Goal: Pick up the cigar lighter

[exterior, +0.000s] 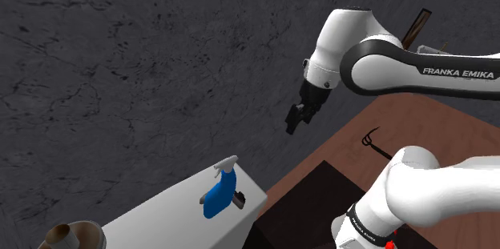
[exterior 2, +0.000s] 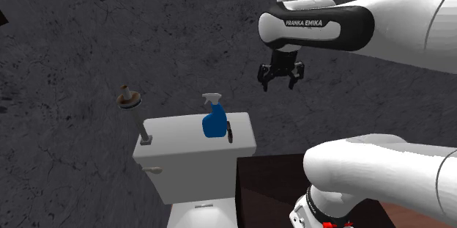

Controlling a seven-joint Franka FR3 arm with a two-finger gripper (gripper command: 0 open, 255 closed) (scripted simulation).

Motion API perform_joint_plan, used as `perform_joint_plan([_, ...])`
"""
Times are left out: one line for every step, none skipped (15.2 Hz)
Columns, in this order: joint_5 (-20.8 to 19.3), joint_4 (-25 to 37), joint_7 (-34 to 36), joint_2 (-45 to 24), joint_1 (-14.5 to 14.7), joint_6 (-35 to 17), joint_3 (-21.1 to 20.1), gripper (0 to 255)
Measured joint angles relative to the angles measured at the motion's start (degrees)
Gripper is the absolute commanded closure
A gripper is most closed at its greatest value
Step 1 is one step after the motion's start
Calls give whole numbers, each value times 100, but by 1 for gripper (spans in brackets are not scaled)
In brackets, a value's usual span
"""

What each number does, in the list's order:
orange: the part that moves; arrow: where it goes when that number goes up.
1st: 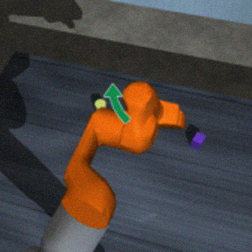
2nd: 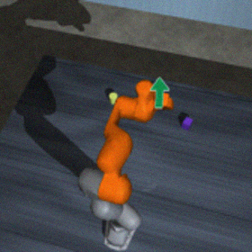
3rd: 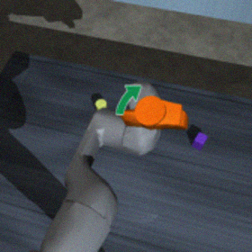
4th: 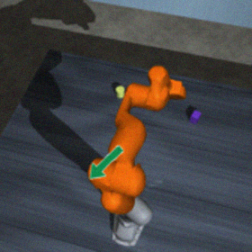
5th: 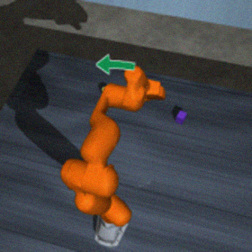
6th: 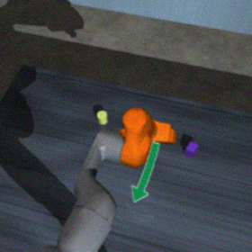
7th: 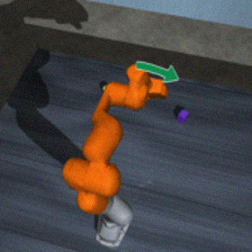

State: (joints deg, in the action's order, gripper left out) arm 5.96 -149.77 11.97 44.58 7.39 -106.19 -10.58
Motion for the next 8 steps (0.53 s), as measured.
perform_joint_plan([59, -67, 52, -72, 46, -156, -77, 0])
perform_joint_plan([143, -172, 139, -181, 109, -380, -195, 0])
perform_joint_plan([240, -282, 245, -236, 192, -569, -326, 0])
perform_joint_plan([313, -417, 301, -277, 253, -764, -413, 0])
perform_joint_plan([390, -512, 372, -347, 318, -947, -512, 0])
perform_joint_plan([445, -530, 436, -501, 356, -1139, -611, 0])
perform_joint_plan([503, -548, 512, -708, 392, -1381, -730, 0])
perform_joint_plan([567, -616, 578, -778, 451, -1544, -822, 0])
